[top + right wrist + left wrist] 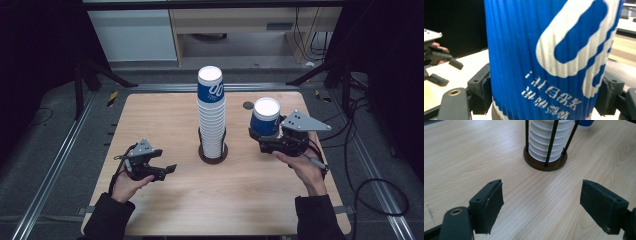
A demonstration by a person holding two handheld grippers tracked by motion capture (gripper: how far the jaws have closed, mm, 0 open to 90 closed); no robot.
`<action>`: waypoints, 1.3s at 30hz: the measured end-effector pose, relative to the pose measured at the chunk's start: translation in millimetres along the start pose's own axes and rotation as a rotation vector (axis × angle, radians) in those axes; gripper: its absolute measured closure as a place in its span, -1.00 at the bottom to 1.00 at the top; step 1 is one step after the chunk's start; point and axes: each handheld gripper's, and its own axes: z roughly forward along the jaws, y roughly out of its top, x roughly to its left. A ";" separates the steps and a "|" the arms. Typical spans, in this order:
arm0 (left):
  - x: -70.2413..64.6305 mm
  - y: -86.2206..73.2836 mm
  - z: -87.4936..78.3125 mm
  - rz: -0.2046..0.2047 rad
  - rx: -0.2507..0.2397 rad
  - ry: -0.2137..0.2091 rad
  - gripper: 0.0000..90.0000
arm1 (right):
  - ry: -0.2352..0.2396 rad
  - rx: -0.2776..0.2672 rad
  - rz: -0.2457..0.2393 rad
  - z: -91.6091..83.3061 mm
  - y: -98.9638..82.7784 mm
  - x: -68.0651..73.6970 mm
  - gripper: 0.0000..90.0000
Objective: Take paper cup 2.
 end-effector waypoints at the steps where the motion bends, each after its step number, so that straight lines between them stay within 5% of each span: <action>1: 0.0 0.0 0.0 0.000 0.000 0.000 -0.60 | 0.000 0.000 0.000 0.0 0.0 0.0 -0.56; 19: -4.8 3.1 -2.0 0.012 -0.004 -0.018 -0.59 | 0.128 0.103 -0.050 10.8 -34.2 15.0 -0.56; 31: -9.6 6.3 -4.7 0.023 -0.015 -0.038 -0.58 | 0.270 0.182 -0.139 23.0 -47.6 34.3 -0.56; 39: -13.0 8.2 -5.8 0.033 -0.020 -0.050 -0.58 | 0.323 0.221 -0.177 30.8 -51.3 44.1 -0.56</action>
